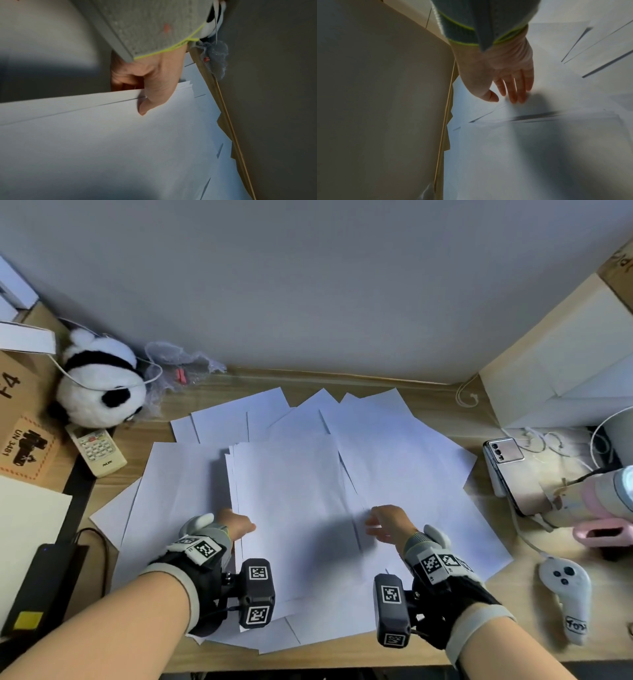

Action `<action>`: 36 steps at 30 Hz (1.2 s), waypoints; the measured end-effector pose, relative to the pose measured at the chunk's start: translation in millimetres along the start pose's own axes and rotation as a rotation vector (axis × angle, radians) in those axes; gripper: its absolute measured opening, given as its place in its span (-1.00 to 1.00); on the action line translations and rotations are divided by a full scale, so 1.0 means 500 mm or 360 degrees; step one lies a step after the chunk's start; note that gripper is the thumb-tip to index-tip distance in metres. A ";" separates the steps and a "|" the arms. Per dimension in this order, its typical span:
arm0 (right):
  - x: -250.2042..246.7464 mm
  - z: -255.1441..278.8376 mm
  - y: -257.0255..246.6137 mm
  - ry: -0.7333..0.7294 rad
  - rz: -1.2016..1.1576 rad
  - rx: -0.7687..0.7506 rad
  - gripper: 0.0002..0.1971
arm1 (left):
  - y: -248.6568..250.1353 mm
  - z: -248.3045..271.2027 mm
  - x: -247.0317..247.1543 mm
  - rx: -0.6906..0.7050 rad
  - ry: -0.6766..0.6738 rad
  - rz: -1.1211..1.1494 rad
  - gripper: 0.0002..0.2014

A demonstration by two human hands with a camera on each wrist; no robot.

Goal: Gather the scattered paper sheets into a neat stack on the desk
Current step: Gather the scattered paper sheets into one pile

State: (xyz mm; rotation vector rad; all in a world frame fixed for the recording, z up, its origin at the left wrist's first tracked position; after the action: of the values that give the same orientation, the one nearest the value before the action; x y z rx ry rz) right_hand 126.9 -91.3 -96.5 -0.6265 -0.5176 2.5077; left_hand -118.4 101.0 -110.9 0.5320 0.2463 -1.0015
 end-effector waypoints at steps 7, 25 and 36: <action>0.001 -0.006 0.004 0.0217 0.0218 -0.0270 -0.77 | 0.004 0.030 -0.008 -0.0087 0.0196 0.0010 -0.55; -0.004 0.006 -0.018 0.0368 0.1214 -0.0446 -0.19 | 0.024 0.063 -0.011 0.0104 0.0342 0.0458 -0.59; -0.057 0.012 -0.056 0.0559 0.0647 -0.0581 -0.66 | 0.030 0.067 -0.025 0.0143 0.0214 0.0592 -0.54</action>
State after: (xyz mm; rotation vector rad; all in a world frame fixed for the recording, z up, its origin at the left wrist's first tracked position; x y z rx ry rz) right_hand 156.0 -85.9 -69.2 -1.4049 -0.7833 2.5945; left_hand -113.8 98.7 -72.5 0.6995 0.2129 -0.6177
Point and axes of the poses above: each hand's wrist, its own z-axis away from the middle knuckle, its own x-axis out of the palm, y = z × x, the point moved 6 cm from there along -z, towards the middle knuckle, and after that the axes turned 1 degree about -y, right-handed, at the moved point
